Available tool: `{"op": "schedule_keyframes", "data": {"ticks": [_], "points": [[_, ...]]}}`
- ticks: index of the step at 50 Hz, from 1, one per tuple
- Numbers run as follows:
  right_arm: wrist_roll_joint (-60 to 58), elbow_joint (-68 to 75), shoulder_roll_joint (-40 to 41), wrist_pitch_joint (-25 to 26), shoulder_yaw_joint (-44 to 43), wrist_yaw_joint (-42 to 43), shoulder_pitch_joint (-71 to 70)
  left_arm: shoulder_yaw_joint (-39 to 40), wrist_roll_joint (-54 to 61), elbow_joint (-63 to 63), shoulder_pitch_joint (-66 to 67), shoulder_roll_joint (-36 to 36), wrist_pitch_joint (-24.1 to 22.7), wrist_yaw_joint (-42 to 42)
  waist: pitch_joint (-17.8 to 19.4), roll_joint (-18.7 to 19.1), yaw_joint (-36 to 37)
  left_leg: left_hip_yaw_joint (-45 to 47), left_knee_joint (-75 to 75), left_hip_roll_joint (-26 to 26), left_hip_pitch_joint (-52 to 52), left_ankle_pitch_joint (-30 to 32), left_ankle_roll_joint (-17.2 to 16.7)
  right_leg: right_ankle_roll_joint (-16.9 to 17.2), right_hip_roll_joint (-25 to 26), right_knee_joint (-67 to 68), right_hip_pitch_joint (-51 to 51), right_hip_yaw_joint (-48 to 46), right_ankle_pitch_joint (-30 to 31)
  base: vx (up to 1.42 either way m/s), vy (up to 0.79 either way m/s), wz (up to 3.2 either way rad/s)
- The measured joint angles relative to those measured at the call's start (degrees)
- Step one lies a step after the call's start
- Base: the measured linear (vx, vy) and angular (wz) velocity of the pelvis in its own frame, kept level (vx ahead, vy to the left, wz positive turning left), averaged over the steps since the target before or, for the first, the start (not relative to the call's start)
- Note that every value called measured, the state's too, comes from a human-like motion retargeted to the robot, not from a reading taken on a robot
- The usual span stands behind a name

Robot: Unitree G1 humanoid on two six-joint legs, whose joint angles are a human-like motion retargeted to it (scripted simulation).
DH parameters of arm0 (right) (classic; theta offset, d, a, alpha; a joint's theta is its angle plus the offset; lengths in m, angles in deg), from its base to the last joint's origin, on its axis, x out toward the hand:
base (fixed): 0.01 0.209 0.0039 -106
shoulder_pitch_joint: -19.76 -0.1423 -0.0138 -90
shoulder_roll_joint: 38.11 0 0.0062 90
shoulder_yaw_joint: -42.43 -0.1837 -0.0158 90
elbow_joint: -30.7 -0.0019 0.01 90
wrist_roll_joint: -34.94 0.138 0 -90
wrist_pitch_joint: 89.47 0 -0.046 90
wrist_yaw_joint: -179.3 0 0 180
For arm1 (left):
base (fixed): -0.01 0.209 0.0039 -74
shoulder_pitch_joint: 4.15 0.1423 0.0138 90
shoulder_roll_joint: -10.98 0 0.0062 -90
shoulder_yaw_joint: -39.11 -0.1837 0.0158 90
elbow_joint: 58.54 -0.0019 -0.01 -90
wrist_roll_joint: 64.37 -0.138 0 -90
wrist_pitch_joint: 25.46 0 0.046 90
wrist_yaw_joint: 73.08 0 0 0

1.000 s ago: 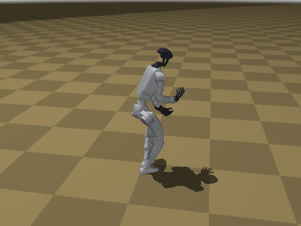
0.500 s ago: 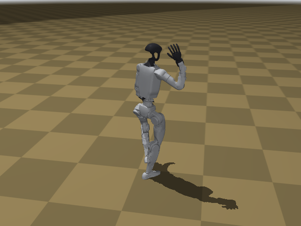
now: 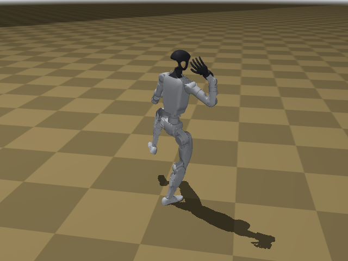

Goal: Kungfu

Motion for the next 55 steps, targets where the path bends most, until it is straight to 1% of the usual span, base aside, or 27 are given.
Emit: {"op": "schedule_keyframes", "data": {"ticks": [3,5,7,9,10,12,15,17,20,25,28,30,33,35,37,38,40,42,44,45,46,47,48,49,50,53,55], "points": [[-0.75,-0.34,0.21,0.65,1.48,0.45,-0.68,-0.53,-2.7,-0.28,2.3,-2.72,-2.34,3.56,-1.6,4.49,-0.27,0.71,19.04,-0.64,2.14,-0.01,-0.16,-0.38,3.58,-1.33,-1.31,0.64,1.91,0.02,0.25,-0.28],[-0.69,-0.44,-0.57,0.9,1.49,-0.37,-0.77,-1.57,-3.15,-0.54,2.45,-4.22,-2.17,5.3,-2.01,6.88,-1.16,5.4,27.97,-3.14,6.5,2.41,-3.07,-0.4,5.04,-3.49,-1.69,-0.97,3.27,-0.14,0.1,0.48],[0.17,-0.3,-1.33,0.96,1.14,-2.02,-0.33,-2.44,-3.27,-1.1,2.12,-5.67,-1.99,4.77,-3.16,7.92,-2.34,9.99,33.13,-9.88,11.02,5.13,-9.96,-0.39,5.46,-5.73,-2.34,-1.92,4.16,-0.03,0.03,0.49],[1.31,-0.38,-1.28,1.02,1.0,-3.79,0.59,-3.1,-2.91,-1.6,2.26,-6.89,-1.69,4.25,-5.29,8.06,-4.84,15.94,34.77,-18.33,13.44,7.51,-15.14,-0.37,4.44,-7.56,-3.75,-3.96,5.11,0.01,0.08,0.91],[1.8,-0.53,-0.99,1.03,1.02,-4.61,1.06,-3.38,-2.53,-1.79,2.48,-7.42,-1.47,4.38,-6.3,8.21,-6.4,18.69,34.81,-22.15,14.19,8.52,-17.32,-0.37,3.95,-8.42,-4.28,-5.27,5.56,0.01,0.16,1.08],[1.97,-0.91,-0.42,1.26,1.13,-5.28,1.53,-3.98,-1.78,-1.93,2.54,-8.42,-1.63,4.69,-6.87,8.08,-8.76,23.25,32.31,-27.88,16.66,10.76,-19.71,-0.19,2.56,-9.4,-4.72,-7.34,6.17,-0.03,0.25,0.93],[1.45,-1.18,0.28,1.82,1.8,-5.4,1.79,-4.78,-0.93,-1.93,2.37,-9.7,-1.37,4.76,-6.6,7.84,-10.02,27.36,26.87,-31.53,20.98,12.65,-19.27,0.47,0.99,-10.19,-4.6,-9.0,6.61,-0.02,0.26,0.52],[1.34,-0.93,0.78,2.17,2.95,-6.26,2.06,-5.4,-0.43,-1.71,2.71,-10.52,-1.2,4.81,-6.59,7.8,-9.92,28.45,22.8,-31.1,23.58,12.92,-17.67,0.44,0.61,-10.7,-4.27,-9.75,6.73,0.08,0.27,0.32],[2.93,0.19,1.99,3.35,6.67,-8.53,2.09,-6.46,1.32,-0.83,3.74,-12.1,-0.85,4.77,-6.52,8.1,-9.4,28.55,15.92,-28.35,26.52,13.15,-14.54,0.33,0.38,-11.3,-3.61,-10.85,6.87,0.09,0.32,0.28],[8.56,5.41,6.16,5.73,19.67,-15.24,-1.27,-6.96,5.99,4.68,7.04,-15.97,-0.71,5.24,-6.6,9.1,-8.94,26.81,0.6,-23.38,28.13,14.9,-9.71,0.64,-0.16,-11.53,-2.61,-13.71,6.7,0.11,0.39,0.43],[12.45,9.99,9.96,7.18,29.0,-21.22,-3.86,-7.69,7.82,9.44,8.24,-17.55,-0.84,6.17,-6.76,8.84,-7.88,26.72,-11.42,-23.32,28.79,16.0,-7.41,1.25,-1.64,-11.13,-1.81,-15.6,6.15,0.13,0.47,0.67],[14.84,13.52,12.67,7.31,35.06,-25.78,-5.44,-8.2,7.79,13.06,8.62,-18.04,-0.53,7.46,-6.96,8.41,-6.88,26.91,-21.19,-25.07,29.79,17.79,-7.05,1.87,-2.76,-10.96,-1.01,-16.44,5.72,0.09,0.36,0.88],[18.63,19.76,17.31,7.84,44.42,-31.92,-8.0,-8.67,6.22,19.06,8.3,-17.9,0.17,10.45,-7.42,7.17,-4.32,25.5,-40.02,-31.1,32.35,22.92,-9.73,3.55,-4.65,-11.35,0.97,-17.68,5.06,0.13,0.38,1.02],[22.53,25.12,20.78,8.23,50.33,-37.58,-10.0,-9.04,5.47,23.76,7.25,-16.53,0.84,12.13,-7.21,7.05,-2.11,22.89,-55.83,-35.11,35.31,27.83,-14.26,4.99,-4.7,-12.07,3.78,-19.61,4.3,0.22,0.35,1.28],[24.74,29.55,22.92,8.69,53.93,-41.98,-11.85,-8.93,5.64,27.17,5.67,-15.21,1.84,12.48,-6.68,7.02,-0.35,21.64,-65.78,-36.82,37.61,29.98,-17.74,6.1,-4.47,-12.46,6.12,-20.74,3.5,0.22,0.35,1.23],[25.73,32.3,23.86,9.28,55.6,-44.62,-13.0,-8.87,6.02,29.08,4.34,-14.19,2.41,12.37,-6.44,7.02,0.5,21.96,-69.84,-37.58,38.33,29.03,-18.3,6.92,-4.37,-12.69,7.45,-21.73,3.08,0.21,0.26,1.69],[27.05,38.25,25.48,10.55,58.2,-50.22,-15.89,-8.86,7.54,32.7,1.25,-11.51,3.44,11.72,-6.38,6.5,0.71,25.33,-75.37,-39.57,39.23,25.05,-15.12,8.63,-4.8,-13.42,10.03,-25.29,2.53,0.26,0.24,2.28],[26.55,45.08,27.72,11.86,60.0,-54.29,-19.26,-8.65,9.26,35.53,-2.64,-8.38,4.77,10.7,-7.03,5.89,0.05,33.27,-77.48,-40.92,41.02,22.78,-13.33,10.19,-4.86,-13.96,12.02,-28.71,1.9,0.4,0.35,2.52],[25.29,52.77,30.22,11.98,61.33,-55.65,-23.47,-8.78,10.68,37.62,-7.06,-4.8,6.66,9.75,-7.68,5.92,-0.42,40.42,-77.49,-42.31,44.28,25.93,-11.9,12.49,-4.25,-14.26,14.12,-31.36,1.5,0.36,0.18,2.25],[24.51,56.48,31.46,11.51,61.97,-55.16,-25.54,-9.05,11.21,38.5,-9.31,-2.99,7.5,9.49,-8.04,5.89,-0.37,43.49,-77.0,-42.96,46.09,28.7,-11.35,13.85,-4.09,-14.41,15.22,-32.62,1.49,0.45,0.23,1.79],[23.83,60.03,32.8,10.73,62.69,-53.22,-27.71,-9.39,11.49,39.31,-11.65,-1.09,8.08,9.55,-8.42,5.9,0.09,43.92,-76.35,-43.74,47.95,27.04,-13.63,14.97,-3.79,-14.45,16.25,-33.56,1.47,0.53,0.3,1.51],[23.15,63.35,33.93,9.98,63.35,-51.16,-29.86,-9.82,11.67,40.1,-13.98,0.81,8.57,9.78,-8.75,5.57,0.73,43.77,-75.48,-44.93,49.53,23.43,-14.67,16.1,-3.94,-14.43,17.19,-34.27,1.57,0.6,0.34,1.19],[22.46,66.23,34.67,9.32,63.89,-48.85,-31.95,-10.46,11.67,40.85,-16.32,2.68,8.86,10.34,-9.0,4.56,1.71,42.44,-74.16,-46.94,50.53,15.89,-13.21,17.27,-4.98,-14.3,17.97,-34.54,1.91,0.6,0.29,0.88],[21.16,68.58,35.28,8.67,63.96,-46.98,-33.63,-11.2,11.48,41.4,-18.64,4.38,9.07,11.01,-9.3,3.77,3.1,42.34,-74.32,-48.21,51.12,13.52,-12.37,18.36,-5.84,-14.11,18.82,-34.55,2.63,0.6,0.24,0.54],[19.56,70.65,35.82,8.02,63.81,-45.32,-35.1,-11.98,11.21,41.84,-20.95,6.0,9.22,11.72,-9.63,3.09,4.71,42.86,-75.21,-49.1,51.48,13.74,-11.83,19.41,-6.6,-13.89,19.69,-34.42,3.53,0.8,0.32,0.8],[12.68,73.88,37.99,6.79,62.28,-41.51,-37.39,-13.5,11.8,41.42,-27.72,8.73,9.71,12.21,-11.79,1.82,4.18,38.52,-73.67,-51.12,49.97,11.49,-11.72,20.65,-7.86,-11.52,21.02,-35.75,9.95,0.78,0.32,1.16],[10.19,74.22,38.76,6.94,63.57,-38.64,-39.2,-13.42,14.66,41.06,-30.95,9.21,9.62,11.2,-11.66,2.78,4.66,37.12,-72.87,-50.99,49.97,10.66,-11.85,20.44,-9.78,-8.23,21.38,-34.8,16.78,0.47,0.35,0.94]]}}
